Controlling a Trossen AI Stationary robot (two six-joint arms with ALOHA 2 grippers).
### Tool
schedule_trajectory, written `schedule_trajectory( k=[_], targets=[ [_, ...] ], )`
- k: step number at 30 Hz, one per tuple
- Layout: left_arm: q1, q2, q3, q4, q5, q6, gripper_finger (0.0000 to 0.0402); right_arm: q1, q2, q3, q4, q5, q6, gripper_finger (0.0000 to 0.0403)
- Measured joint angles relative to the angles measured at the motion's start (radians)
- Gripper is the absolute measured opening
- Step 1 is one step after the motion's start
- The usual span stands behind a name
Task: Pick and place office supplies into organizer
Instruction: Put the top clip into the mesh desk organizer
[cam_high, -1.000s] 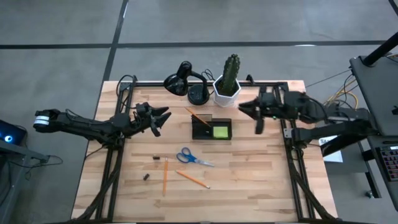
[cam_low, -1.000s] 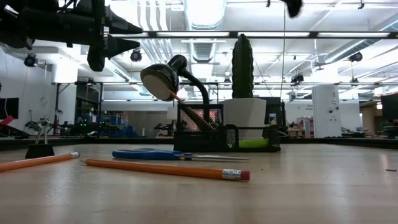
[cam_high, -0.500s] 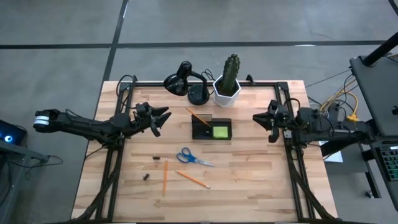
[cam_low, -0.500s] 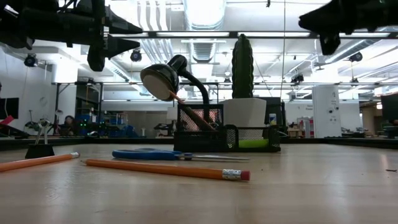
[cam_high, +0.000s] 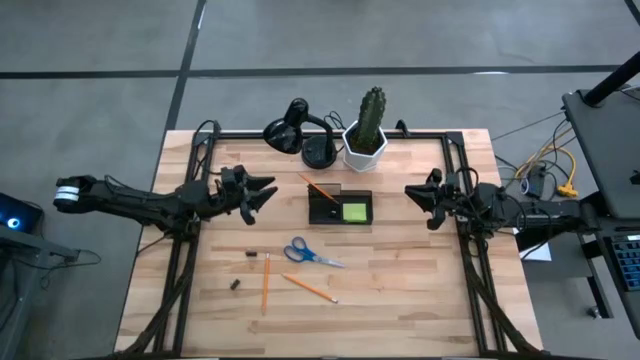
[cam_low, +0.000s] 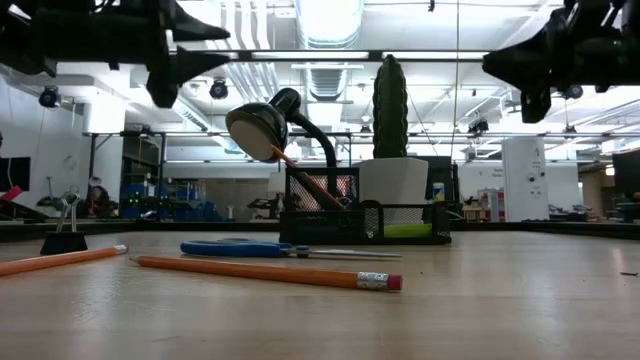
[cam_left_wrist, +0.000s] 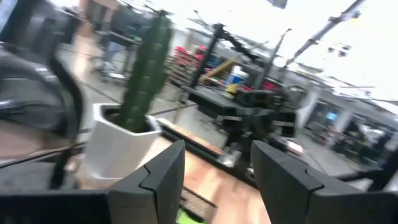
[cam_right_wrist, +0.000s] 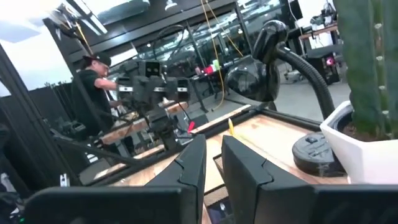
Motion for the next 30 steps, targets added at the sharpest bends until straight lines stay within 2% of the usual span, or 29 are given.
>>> schedule_trajectory(
  k=[5,9,14,18,24,30],
  targets=[
    [0.0,0.0,0.031,-0.001,0.151,-0.011,0.0177,0.0,0.001,-0.002,-0.001,0.01,0.004,0.0043],
    [-0.001,0.0,0.051,-0.054,0.232,-0.139,0.0178,0.0,0.001,0.011,0.0,0.036,0.004,0.0043],
    [-0.001,0.0,0.113,-0.324,0.375,-0.267,0.0178,0.0,0.003,0.025,-0.001,0.055,0.004,0.0043],
    [-0.002,0.0,0.179,-0.584,0.454,-0.297,0.0178,0.0,0.003,0.026,-0.002,0.055,0.004,0.0043],
    [-0.012,0.002,0.281,-0.916,0.478,-0.25,0.0178,0.0,0.003,0.026,-0.002,0.055,0.004,0.0043],
    [-0.053,0.077,0.358,-1.077,0.492,-0.2,0.0178,0.0,0.003,0.026,-0.002,0.055,0.004,0.0043]
  ],
)
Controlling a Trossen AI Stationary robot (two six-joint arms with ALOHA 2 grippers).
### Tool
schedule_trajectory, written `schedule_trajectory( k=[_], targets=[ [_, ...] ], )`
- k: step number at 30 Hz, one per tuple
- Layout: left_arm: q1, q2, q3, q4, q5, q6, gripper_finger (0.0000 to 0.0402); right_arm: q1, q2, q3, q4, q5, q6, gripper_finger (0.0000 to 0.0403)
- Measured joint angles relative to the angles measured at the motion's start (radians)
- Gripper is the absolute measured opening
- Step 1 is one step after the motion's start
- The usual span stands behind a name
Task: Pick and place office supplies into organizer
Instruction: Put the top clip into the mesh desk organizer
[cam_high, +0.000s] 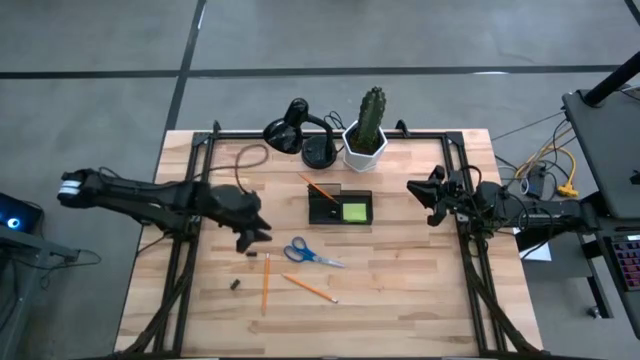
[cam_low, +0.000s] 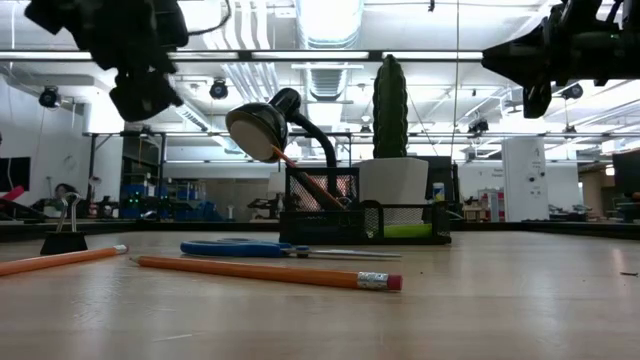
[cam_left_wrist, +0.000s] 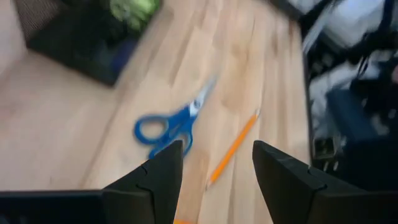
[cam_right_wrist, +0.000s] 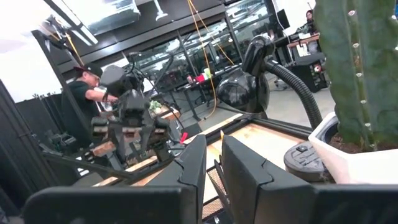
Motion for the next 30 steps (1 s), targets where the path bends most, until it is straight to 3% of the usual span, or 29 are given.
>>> schedule_trajectory(
  k=[6,13,24,30],
  targets=[
    [-0.081,0.185,0.103,-0.206,0.011,0.117,0.0178,0.0,0.0,0.0,0.0,0.0,0.0,0.0043],
    [-0.125,0.336,0.154,-0.322,-0.017,0.123,0.0178,0.0,0.0,0.0,-0.008,0.0,0.0,0.0043],
    [-0.182,0.381,0.148,-0.474,-0.091,0.123,0.0178,0.0,0.005,0.0,-0.019,0.001,0.0,0.0043],
    [-0.183,0.392,0.146,-0.478,-0.104,0.162,0.0178,0.0,0.012,0.0,-0.037,0.001,0.0,0.0043]
  ],
)
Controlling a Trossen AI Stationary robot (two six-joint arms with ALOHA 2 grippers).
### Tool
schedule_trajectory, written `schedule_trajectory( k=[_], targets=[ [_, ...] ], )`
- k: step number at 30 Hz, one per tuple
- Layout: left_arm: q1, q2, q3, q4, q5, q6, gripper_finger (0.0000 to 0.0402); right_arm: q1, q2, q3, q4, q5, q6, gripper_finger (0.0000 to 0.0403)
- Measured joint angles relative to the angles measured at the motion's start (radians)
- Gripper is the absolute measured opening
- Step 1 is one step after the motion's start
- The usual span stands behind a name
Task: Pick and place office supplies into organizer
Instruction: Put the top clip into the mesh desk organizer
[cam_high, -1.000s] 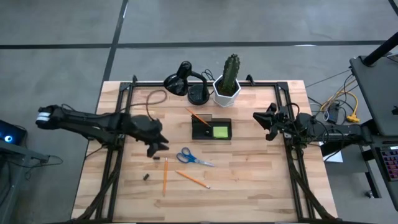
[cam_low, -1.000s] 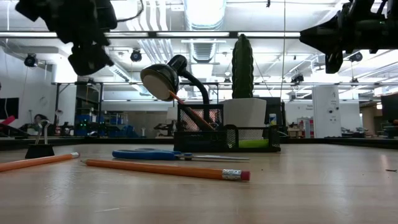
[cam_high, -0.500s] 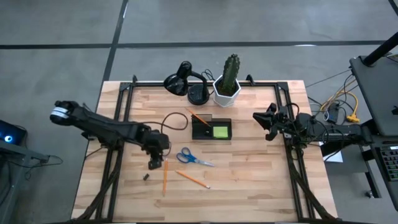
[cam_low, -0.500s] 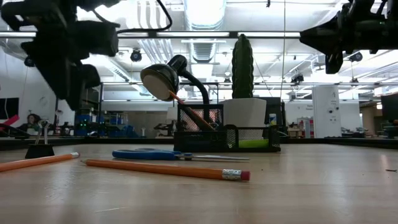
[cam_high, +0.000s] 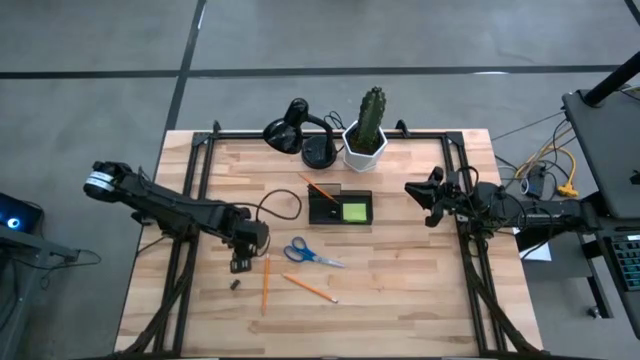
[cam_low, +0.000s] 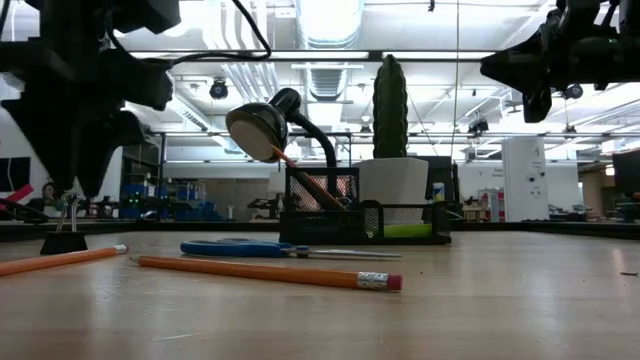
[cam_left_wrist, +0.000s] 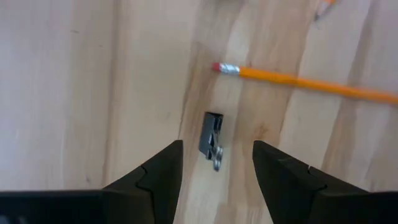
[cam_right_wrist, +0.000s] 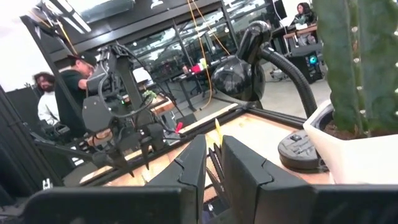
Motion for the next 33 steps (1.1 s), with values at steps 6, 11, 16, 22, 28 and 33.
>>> schedule_trajectory(
  k=[6,11,16,22,28,33],
  targets=[
    [-0.004,0.049,0.0,-0.007,0.021,0.061,0.0178,0.0,0.015,0.0,-0.001,0.0,0.0,0.0043],
    [-0.004,0.101,0.0,-0.007,0.015,0.06,0.0178,0.0,0.014,0.0,-0.001,0.0,0.0,0.0043],
    [-0.004,0.145,-0.001,-0.009,0.015,0.058,0.0178,0.0,0.014,0.0,-0.001,0.0,0.0,0.0043],
    [-0.004,0.149,-0.001,-0.016,0.015,0.056,0.0178,0.0,0.014,0.0,-0.001,0.0,0.0,0.0043],
    [-0.004,0.12,0.002,-0.016,0.016,0.057,0.0178,0.0,0.014,0.0,-0.001,0.0,0.0,0.0043],
    [-0.004,0.106,0.004,-0.012,0.016,0.057,0.0178,0.0,0.015,0.0,-0.001,0.0,0.0,0.0043]
  ],
)
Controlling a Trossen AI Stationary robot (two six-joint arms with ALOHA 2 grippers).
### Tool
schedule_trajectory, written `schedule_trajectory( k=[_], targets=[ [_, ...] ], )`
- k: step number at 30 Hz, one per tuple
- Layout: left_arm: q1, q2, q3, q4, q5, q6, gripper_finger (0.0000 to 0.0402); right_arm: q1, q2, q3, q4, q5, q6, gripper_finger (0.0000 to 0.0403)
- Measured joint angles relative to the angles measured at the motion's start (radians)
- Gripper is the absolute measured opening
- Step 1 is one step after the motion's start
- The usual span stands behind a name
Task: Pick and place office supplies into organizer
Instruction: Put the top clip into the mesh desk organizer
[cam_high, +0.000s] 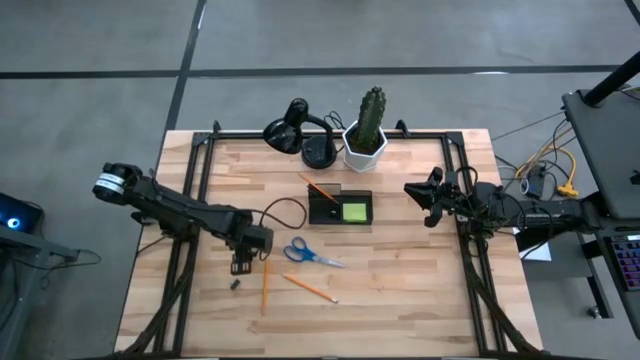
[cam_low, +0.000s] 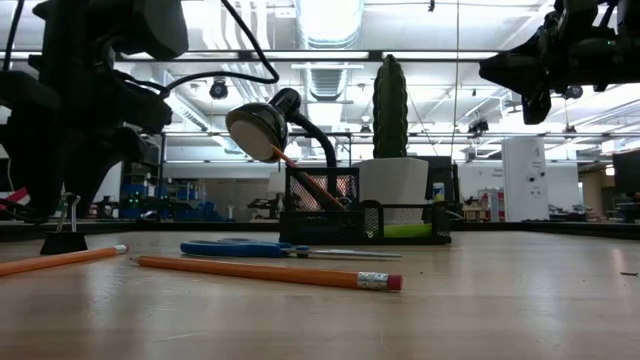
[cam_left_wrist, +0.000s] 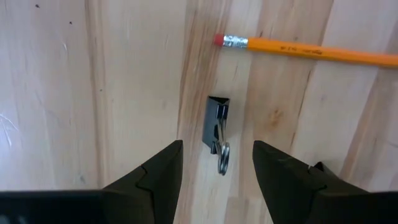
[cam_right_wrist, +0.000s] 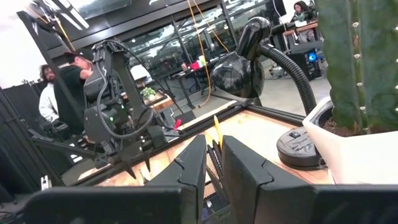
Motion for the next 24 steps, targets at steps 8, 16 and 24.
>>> schedule_trajectory(
  k=[8,16,24],
  targets=[
    [0.0,-0.002,-0.001,0.0,0.0,0.0,0.0177,0.0,0.0,0.0,-0.001,0.0,0.0,0.0043],
    [0.0,-0.002,-0.001,0.024,0.0,0.0,0.0138,0.0,0.0,0.0,-0.002,0.0,0.0,0.0043],
    [0.0,-0.002,-0.001,0.023,0.001,0.0,0.0087,0.0,0.0,0.0,-0.002,0.0,0.0,0.0043]
  ],
)
